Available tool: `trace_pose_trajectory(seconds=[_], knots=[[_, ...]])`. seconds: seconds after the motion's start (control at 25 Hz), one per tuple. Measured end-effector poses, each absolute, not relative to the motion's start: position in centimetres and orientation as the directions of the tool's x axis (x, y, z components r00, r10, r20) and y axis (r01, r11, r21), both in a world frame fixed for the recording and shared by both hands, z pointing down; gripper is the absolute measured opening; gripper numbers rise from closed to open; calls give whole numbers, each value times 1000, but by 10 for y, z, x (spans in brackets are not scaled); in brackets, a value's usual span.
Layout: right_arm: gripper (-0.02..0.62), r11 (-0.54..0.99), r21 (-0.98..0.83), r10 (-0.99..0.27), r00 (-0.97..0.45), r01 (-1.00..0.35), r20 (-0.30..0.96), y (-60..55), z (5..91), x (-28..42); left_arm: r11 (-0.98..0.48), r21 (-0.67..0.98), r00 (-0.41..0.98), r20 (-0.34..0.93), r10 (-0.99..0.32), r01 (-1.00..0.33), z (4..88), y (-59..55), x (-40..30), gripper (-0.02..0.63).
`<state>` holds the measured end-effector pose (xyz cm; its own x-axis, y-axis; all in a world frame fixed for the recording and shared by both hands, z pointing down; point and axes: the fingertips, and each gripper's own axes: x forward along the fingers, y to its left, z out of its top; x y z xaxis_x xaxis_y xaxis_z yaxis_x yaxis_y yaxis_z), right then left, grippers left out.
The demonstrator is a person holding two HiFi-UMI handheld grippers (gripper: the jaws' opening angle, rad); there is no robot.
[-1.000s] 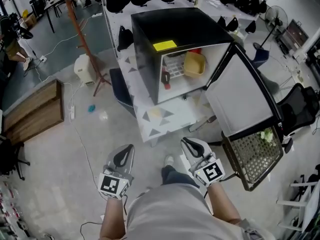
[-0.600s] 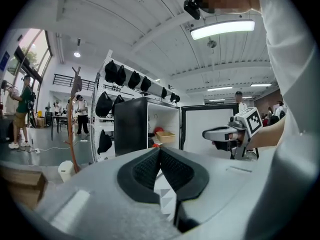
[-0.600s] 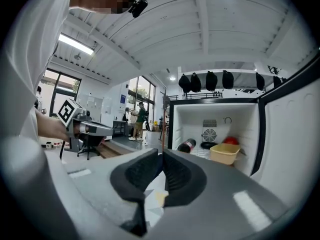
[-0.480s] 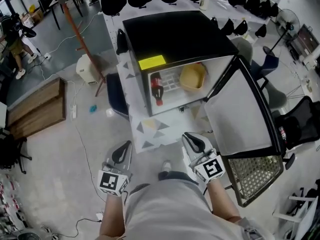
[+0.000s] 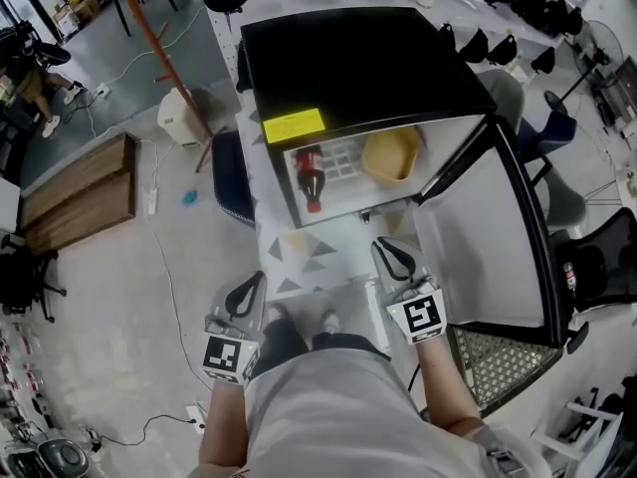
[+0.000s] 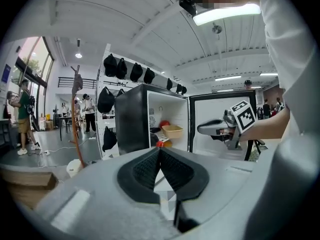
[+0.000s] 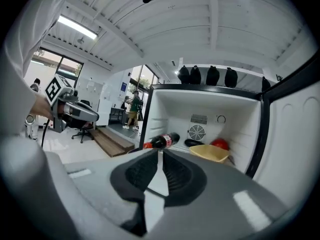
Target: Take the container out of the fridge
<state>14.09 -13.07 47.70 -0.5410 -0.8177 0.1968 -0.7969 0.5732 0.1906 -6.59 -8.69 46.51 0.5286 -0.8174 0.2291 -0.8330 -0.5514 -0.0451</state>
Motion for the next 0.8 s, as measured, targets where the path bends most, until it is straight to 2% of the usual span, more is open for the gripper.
trace_pose_trajectory(seconds=[0.48,0.8], knots=[[57,502,241,-858,-446,-830,254,-211,479,161,-533,-14,514,249,-821,-846,473,-130,-92,8],[134,510,349,-848,-391,-786,357,-262,488,150,-532,5,517,248,-819,-846,477,-161,-115,8]])
